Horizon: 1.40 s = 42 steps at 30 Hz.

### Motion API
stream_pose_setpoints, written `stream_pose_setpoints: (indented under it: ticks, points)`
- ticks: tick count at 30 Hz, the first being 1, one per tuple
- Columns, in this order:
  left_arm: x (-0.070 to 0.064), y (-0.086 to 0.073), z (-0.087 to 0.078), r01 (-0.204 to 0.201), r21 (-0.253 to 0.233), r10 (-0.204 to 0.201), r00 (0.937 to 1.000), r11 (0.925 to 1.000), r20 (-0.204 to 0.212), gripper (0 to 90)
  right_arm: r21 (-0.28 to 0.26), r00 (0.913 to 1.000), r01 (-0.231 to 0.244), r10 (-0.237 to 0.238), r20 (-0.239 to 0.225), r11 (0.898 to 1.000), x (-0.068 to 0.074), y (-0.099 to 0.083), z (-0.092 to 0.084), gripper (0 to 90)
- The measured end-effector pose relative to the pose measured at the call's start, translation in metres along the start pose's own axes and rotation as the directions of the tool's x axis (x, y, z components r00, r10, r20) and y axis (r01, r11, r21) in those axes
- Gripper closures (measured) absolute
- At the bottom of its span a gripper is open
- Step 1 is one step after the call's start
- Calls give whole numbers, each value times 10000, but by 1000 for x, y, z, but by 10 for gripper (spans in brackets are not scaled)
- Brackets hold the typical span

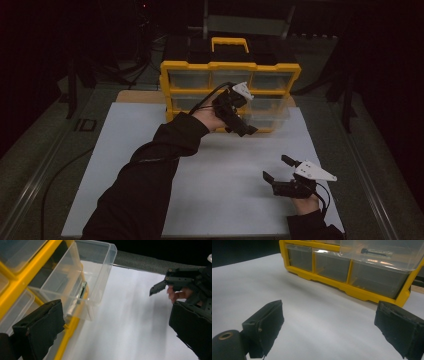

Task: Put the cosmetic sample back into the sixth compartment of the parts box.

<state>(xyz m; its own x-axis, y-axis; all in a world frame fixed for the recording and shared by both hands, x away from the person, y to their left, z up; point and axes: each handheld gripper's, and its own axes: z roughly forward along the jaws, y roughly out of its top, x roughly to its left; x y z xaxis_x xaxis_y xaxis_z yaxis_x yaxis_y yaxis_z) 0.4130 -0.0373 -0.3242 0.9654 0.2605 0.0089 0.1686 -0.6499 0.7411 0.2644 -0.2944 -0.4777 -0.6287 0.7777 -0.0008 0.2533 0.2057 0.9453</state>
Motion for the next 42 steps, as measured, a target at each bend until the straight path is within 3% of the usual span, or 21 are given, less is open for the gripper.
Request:
stream_pose_setpoints:
  ticks: [27,36,42]
  points:
    - [-10,-59,-36,248,-97,-249,9995,9996,-186,0,53,10000,68,-68,4,10000,1,1,1,87]
    - [-16,-85,-54,487,-432,-505,9979,9979,-417,0,46,9999,103,-103,-9,9999,3,2,1,87]
    - [-19,-104,-60,608,-315,-627,9960,9977,-634,0,69,9999,105,-105,-31,9999,3,2,2,87]
